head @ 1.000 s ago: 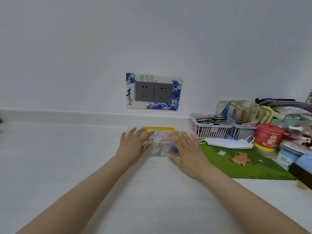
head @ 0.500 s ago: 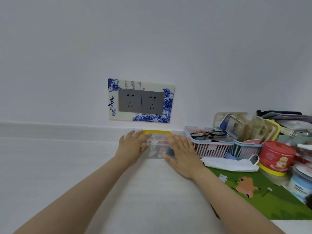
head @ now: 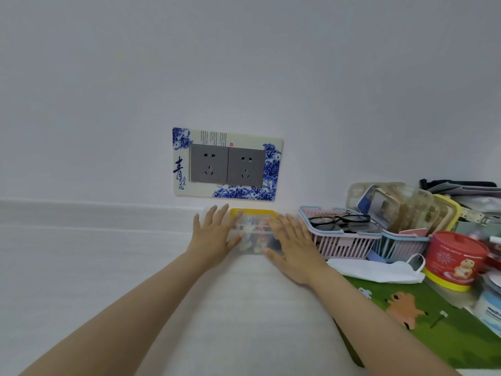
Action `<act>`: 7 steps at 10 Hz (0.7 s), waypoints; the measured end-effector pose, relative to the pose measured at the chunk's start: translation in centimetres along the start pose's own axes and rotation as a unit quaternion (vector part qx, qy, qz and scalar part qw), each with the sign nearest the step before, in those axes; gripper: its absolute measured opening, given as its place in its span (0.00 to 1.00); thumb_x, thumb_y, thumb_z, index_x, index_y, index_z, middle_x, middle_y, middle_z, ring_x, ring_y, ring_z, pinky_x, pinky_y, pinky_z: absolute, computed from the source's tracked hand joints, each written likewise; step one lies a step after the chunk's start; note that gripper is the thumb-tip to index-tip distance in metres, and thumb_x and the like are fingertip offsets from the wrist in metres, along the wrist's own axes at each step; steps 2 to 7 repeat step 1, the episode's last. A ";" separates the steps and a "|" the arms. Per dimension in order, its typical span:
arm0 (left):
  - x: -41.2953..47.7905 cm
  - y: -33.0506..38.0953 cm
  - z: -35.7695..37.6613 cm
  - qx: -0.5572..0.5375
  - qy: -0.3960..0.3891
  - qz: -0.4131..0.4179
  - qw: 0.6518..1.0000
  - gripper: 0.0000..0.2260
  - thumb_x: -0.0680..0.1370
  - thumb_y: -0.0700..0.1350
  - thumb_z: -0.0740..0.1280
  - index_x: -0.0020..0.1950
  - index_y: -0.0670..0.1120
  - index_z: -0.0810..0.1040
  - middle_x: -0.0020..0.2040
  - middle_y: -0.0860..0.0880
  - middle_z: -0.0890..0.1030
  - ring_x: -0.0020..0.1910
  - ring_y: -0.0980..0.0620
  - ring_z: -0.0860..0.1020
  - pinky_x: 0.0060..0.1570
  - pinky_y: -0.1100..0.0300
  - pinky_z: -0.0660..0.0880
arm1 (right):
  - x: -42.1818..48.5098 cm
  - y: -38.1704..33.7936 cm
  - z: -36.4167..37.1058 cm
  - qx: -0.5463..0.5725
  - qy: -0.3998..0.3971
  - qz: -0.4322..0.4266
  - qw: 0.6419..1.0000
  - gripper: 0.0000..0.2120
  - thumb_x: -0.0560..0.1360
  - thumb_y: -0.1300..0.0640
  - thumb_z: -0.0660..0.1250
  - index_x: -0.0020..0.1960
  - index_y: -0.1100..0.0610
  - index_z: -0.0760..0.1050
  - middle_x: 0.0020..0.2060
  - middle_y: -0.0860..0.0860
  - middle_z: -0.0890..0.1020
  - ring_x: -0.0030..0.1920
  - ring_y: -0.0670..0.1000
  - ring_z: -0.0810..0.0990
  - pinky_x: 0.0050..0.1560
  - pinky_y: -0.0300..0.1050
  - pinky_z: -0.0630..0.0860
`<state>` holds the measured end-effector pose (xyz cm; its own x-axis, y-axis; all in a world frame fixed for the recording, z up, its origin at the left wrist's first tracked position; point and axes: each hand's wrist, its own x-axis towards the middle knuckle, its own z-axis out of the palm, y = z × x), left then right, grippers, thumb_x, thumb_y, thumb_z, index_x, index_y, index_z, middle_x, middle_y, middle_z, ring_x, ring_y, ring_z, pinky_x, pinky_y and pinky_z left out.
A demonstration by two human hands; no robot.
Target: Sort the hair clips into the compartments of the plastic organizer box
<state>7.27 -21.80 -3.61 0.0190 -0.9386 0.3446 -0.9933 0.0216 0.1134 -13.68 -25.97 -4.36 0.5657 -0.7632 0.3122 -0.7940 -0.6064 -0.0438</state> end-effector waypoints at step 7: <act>-1.5 0.0 -0.5 -0.007 0.041 0.016 0.999 0.44 0.64 0.72 0.25 0.76 0.57 0.46 0.79 0.50 0.49 0.77 0.47 0.47 0.73 0.43 0.45 | -0.8 -1.9 -2.4 0.110 0.048 -0.032 0.992 0.33 0.78 0.40 0.54 0.75 0.43 0.40 0.76 0.43 0.38 0.75 0.46 0.34 0.76 0.57 0.43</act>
